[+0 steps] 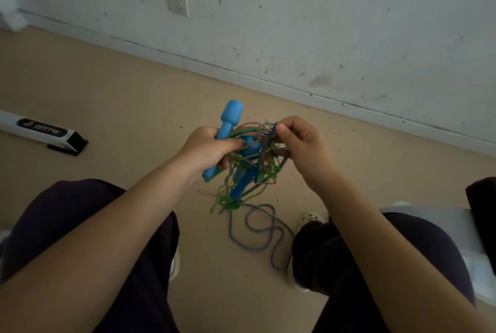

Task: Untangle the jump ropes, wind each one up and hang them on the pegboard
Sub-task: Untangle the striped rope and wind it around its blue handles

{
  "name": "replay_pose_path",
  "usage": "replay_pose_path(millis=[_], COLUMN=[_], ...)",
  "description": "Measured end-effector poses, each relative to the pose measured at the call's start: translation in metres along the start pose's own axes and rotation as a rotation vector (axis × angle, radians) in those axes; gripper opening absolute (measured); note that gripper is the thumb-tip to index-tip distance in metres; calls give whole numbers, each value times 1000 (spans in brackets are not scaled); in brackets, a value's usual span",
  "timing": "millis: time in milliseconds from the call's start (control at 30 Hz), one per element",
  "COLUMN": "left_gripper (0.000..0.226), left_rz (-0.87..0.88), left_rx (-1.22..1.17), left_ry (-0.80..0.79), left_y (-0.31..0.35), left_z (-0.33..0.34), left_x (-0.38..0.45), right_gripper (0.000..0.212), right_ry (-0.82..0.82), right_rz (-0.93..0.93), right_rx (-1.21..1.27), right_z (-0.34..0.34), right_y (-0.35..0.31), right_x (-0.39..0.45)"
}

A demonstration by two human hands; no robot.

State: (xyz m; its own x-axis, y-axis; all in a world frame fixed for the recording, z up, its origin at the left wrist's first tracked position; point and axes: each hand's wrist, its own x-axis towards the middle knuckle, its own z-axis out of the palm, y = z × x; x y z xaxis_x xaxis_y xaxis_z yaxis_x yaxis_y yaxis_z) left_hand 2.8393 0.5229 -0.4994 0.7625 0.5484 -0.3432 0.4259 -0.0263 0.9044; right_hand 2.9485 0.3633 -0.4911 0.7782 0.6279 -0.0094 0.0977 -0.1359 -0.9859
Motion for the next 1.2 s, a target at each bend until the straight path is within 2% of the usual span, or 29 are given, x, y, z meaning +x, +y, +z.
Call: replay_pose_path(millis=[100, 233, 367, 400, 567, 767, 967, 1067, 1200], left_gripper=[16, 20, 14, 15, 15, 15, 39, 41, 46], left_rz=[-27, -57, -42, -35, 16, 73, -17, -62, -36], left_rx=[-140, -189, -159, -148, -83, -100, -61, -51, 42], left_ry=[-80, -127, -81, -70, -115, -235, -104, -47, -24], left_y=[0, 0, 1, 0, 0, 5, 2, -2, -5], left_z=[0, 1, 5, 5, 3, 2, 5, 7, 8], left_x=[0, 1, 2, 2, 1, -6, -1, 1, 2], right_gripper=[18, 22, 50, 50, 23, 13, 8, 10, 10], right_ry=[0, -34, -93, -86, 9, 15, -42, -77, -67], right_rz=[50, 118, 103, 93, 101, 57, 67, 81, 89], right_rx=[-79, -127, -191, -224, -239, -219, 35, 129, 157], right_z=[2, 10, 11, 10, 7, 6, 14, 14, 11], right_y=[0, 2, 2, 4, 9, 9, 5, 3, 3], right_x=[-1, -2, -3, -3, 1, 0, -7, -8, -7])
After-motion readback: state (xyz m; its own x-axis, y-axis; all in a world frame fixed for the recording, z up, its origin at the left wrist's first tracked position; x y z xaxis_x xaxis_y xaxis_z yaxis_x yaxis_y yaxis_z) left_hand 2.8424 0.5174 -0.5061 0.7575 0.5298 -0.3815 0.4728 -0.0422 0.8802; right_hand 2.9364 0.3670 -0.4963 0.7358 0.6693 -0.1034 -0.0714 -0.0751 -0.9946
